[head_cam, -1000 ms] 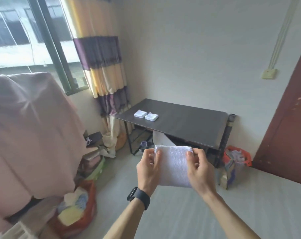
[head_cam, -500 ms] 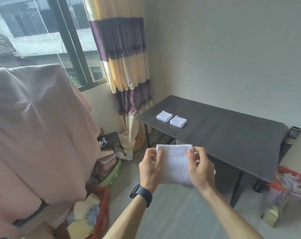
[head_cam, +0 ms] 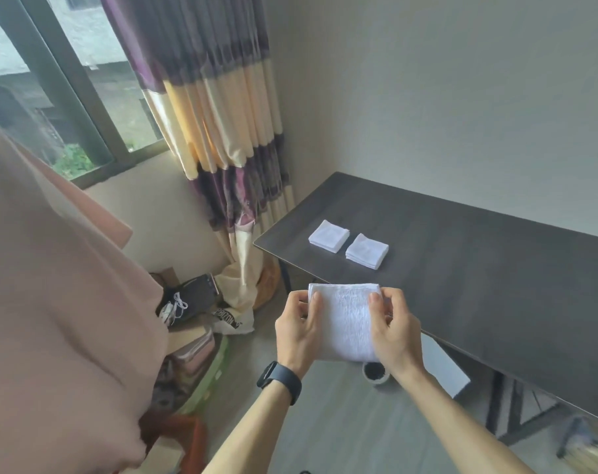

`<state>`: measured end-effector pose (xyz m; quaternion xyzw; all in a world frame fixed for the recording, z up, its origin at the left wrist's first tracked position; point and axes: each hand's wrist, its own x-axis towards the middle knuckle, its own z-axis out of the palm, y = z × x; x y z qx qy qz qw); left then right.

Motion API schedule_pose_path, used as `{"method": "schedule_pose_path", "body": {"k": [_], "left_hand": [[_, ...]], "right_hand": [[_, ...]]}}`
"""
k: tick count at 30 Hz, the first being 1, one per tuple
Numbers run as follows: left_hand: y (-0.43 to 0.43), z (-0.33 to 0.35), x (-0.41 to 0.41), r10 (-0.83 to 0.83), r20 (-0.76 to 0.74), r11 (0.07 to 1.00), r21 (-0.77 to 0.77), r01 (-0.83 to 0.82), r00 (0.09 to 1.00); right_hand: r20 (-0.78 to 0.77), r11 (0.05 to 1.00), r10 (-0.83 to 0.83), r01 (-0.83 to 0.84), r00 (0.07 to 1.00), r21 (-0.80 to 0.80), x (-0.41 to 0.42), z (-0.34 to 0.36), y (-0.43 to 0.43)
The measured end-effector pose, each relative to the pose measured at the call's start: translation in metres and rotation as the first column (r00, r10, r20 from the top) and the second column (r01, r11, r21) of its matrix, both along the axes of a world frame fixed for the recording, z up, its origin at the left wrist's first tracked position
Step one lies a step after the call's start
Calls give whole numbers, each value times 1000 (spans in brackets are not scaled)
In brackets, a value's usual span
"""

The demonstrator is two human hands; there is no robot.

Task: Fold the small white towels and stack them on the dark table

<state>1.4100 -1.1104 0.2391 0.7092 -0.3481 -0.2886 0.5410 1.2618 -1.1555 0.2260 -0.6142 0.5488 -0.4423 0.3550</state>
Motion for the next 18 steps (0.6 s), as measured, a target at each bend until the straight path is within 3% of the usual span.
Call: {"method": "schedule_pose_path", "body": {"k": [9,18], "left_hand": [[-157,-39,91,-134,-42,983,120,138,990],[-326,-99,149,-204,-64,938,274,213,977]], "right_hand": [[-30,982,-152,155,988,110,86,-40,-135],[-86,946,-191,207,978,251,143,-103,-288]]}}
